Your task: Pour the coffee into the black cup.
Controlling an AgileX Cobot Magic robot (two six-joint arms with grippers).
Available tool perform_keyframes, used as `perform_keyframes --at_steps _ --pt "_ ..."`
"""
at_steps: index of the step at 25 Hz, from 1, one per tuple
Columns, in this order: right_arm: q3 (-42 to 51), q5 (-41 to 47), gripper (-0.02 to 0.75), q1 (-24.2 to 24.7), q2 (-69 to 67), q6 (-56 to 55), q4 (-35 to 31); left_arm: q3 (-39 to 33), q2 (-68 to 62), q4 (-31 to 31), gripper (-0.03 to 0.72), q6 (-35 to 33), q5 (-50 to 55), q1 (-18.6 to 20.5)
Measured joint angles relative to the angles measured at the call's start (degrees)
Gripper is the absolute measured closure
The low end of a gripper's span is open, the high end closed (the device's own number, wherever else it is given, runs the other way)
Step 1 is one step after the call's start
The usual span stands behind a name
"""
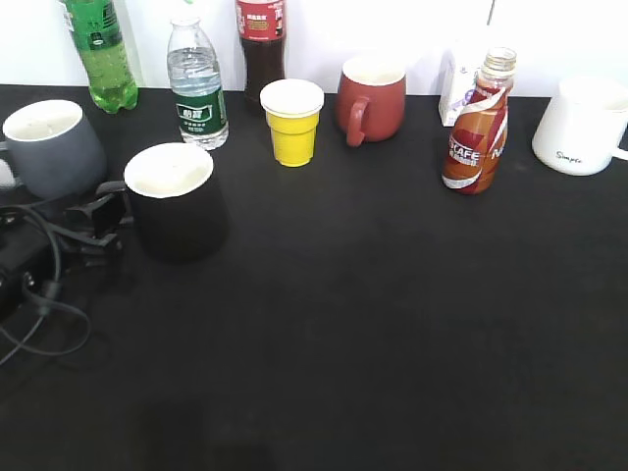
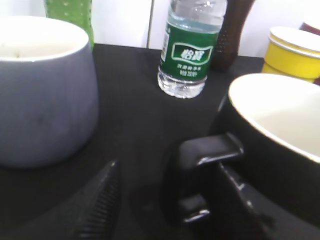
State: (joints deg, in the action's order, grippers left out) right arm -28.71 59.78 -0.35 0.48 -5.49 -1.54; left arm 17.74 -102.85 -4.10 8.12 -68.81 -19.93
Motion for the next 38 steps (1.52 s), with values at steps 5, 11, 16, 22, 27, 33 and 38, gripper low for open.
perform_keyframes --at_steps 5,11,16,22,27,33,38 --pt "0.0 0.0 0.326 0.0 0.0 0.0 0.0 3.2 -5.0 -0.9 0.253 -0.6 -0.3 0.1" --pt "0.0 0.0 0.327 0.0 0.0 0.0 0.0 7.0 -7.3 0.7 0.253 -0.8 -0.4 2.3" --pt "0.0 0.0 0.327 0.0 0.0 0.0 0.0 16.4 -13.9 3.3 0.487 -0.8 -1.2 2.9" --pt "0.0 0.0 0.326 0.0 0.0 0.0 0.0 18.7 -14.1 8.0 0.618 -1.2 0.7 3.3" --pt "0.0 0.0 0.327 0.0 0.0 0.0 0.0 18.7 -5.0 24.5 0.62 2.4 2.2 3.3" --pt "0.0 0.0 0.326 0.0 0.0 0.0 0.0 21.3 -2.3 29.9 0.62 7.1 2.9 1.1" --pt "0.0 0.0 0.327 0.0 0.0 0.0 0.0 29.7 -2.4 32.0 0.62 7.6 11.5 -3.0"
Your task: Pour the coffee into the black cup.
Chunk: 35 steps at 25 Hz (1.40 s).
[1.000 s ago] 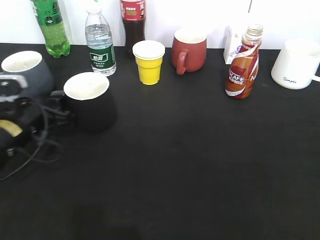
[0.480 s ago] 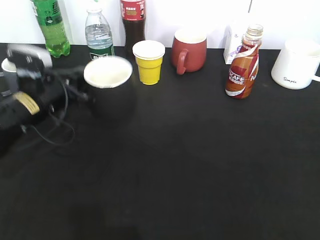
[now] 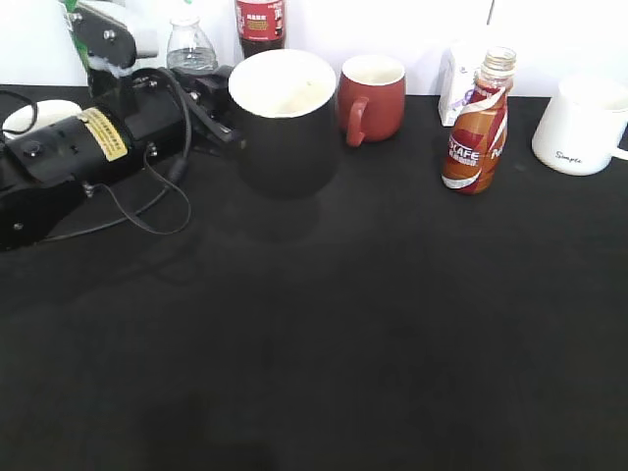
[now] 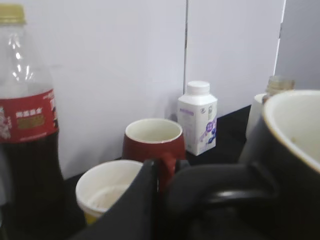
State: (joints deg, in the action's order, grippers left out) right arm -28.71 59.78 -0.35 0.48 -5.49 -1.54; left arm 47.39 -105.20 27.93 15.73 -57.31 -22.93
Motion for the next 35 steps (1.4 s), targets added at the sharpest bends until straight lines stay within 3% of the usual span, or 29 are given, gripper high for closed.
perform_keyframes --at_steps 6,14,17,19,22,25,26,27,28,29,35 --pt "-0.6 -1.3 0.326 0.0 -1.6 0.0 -0.2 0.0 -1.0 0.6 0.62 0.1 2.3 0.0" --pt "-1.2 -54.6 0.337 0.0 -35.8 2.8 2.6 0.0 -1.0 1.1 0.622 0.1 2.2 0.0" --pt "4.5 -76.5 0.375 0.0 -51.4 3.1 3.2 0.0 -1.0 1.1 0.622 0.1 2.2 0.0" --pt "8.0 -89.5 0.417 0.0 -60.6 1.5 7.8 0.0 -1.1 1.1 0.622 0.1 2.2 0.0" --pt "8.9 -101.9 0.442 0.0 -77.3 -6.9 22.2 0.0 -1.1 1.1 0.622 0.1 2.1 0.0" --pt "8.9 -112.5 0.443 0.0 -90.5 -11.6 25.8 0.0 -1.1 1.1 0.622 0.1 2.1 0.0" --pt "8.7 -114.7 0.416 0.0 -93.3 -11.9 26.4 0.0 -1.1 1.1 0.622 0.1 2.1 0.0" --pt "7.6 -116.0 0.33 0.0 -96.0 -12.0 26.9 0.0 -1.1 1.1 0.622 0.1 2.1 0.0" --pt "6.1 -117.7 0.18 0.0 -98.3 -12.2 27.4 0.0 -1.1 1.1 0.622 0.1 2.1 0.0" --pt "3.9 -119.0 0.114 0.0 -100.8 -12.2 28.0 0.0 -1.1 1.1 0.622 0.1 2.1 0.0" --pt "-7.6 -119.7 0.14 0.0 -111.6 -12.2 33.1 0.0 -1.1 1.1 0.622 0.2 2.1 0.0"
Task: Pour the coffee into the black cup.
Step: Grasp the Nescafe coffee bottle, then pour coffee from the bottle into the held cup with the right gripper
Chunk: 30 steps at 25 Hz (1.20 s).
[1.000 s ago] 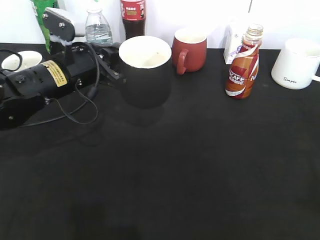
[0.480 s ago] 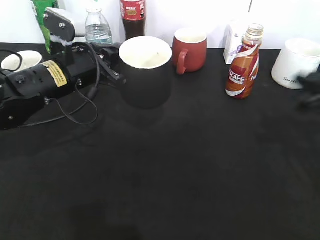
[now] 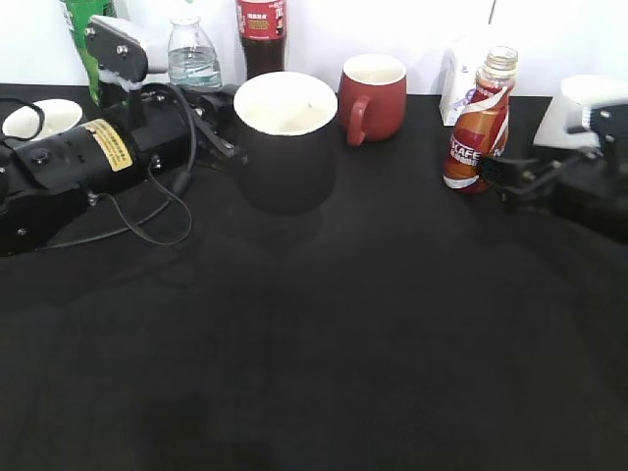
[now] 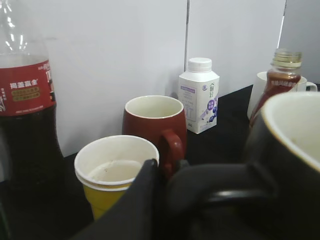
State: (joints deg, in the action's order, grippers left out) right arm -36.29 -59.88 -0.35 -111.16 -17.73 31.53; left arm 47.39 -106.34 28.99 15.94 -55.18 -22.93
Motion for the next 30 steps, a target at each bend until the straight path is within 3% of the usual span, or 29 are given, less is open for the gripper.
perform_keyframes --at_steps 6,8,14,18,24,27,30 --pt "-7.7 0.0 0.128 -1.4 -7.5 -0.1 4.2 0.0 0.0 0.0 0.622 0.0 0.1 0.0" --pt "-9.6 1.7 0.104 -3.3 -7.9 0.6 0.2 0.0 0.0 0.0 0.622 0.0 0.1 0.0" --pt "-15.0 3.2 0.104 -5.6 -11.4 1.1 -2.7 0.0 0.0 0.0 0.622 0.0 0.2 0.0" --pt "-15.3 2.9 0.209 -5.6 -12.5 1.1 -4.0 0.0 0.0 0.0 0.622 0.0 0.2 0.0" --pt "-15.3 2.6 0.209 -5.6 -12.5 0.9 -4.0 0.0 0.0 0.0 0.623 0.0 0.3 0.0" --pt "-15.0 3.2 0.209 -5.6 -7.9 -0.6 6.1 0.0 0.0 1.9 0.624 0.0 0.3 -0.4" --pt "-12.8 5.5 0.209 -5.6 1.7 -2.4 14.2 0.0 0.0 2.0 0.624 0.0 0.3 -3.6"
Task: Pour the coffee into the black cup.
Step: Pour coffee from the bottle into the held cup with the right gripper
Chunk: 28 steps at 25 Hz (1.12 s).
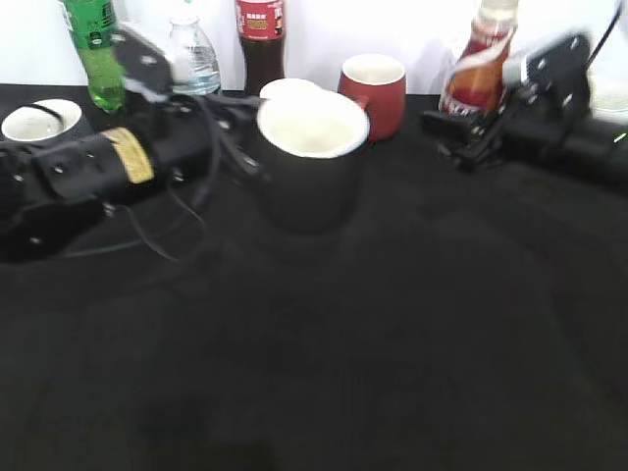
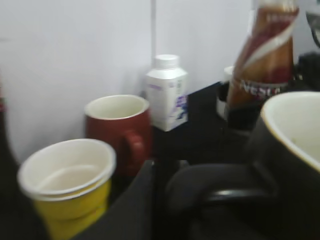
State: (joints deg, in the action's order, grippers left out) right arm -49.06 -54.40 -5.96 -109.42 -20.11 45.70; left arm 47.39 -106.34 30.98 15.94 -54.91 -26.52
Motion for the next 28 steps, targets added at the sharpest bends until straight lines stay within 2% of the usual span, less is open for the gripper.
perform_keyframes --at_steps 3,7,9,12,16,21,28 --pt "0.8 4.0 0.209 0.0 8.1 3.4 7.2 0.0 0.0 -2.7 0.624 0.0 -1.3 -2.7" --pt "0.8 4.0 0.209 0.0 15.1 16.9 8.2 0.2 -0.1 -5.1 0.624 0.0 -1.6 -5.9" --pt "0.7 3.9 0.209 0.0 15.2 25.4 8.4 2.9 -1.2 -5.4 0.624 0.0 -0.6 -6.4" --pt "0.7 3.9 0.209 0.0 15.2 35.8 8.2 7.2 -2.0 -3.7 0.624 0.1 1.7 -7.1" --pt "0.3 4.0 0.209 0.0 15.2 48.5 5.7 7.5 -2.7 -2.4 0.624 0.2 3.5 -10.1" --pt "0.3 4.0 0.209 0.0 15.2 59.7 0.4 7.5 -2.7 -2.3 0.624 1.3 3.5 -10.5" --pt "0.3 4.0 0.209 0.0 15.2 69.2 0.0 7.5 -2.7 -3.3 0.624 1.3 3.5 -10.5"
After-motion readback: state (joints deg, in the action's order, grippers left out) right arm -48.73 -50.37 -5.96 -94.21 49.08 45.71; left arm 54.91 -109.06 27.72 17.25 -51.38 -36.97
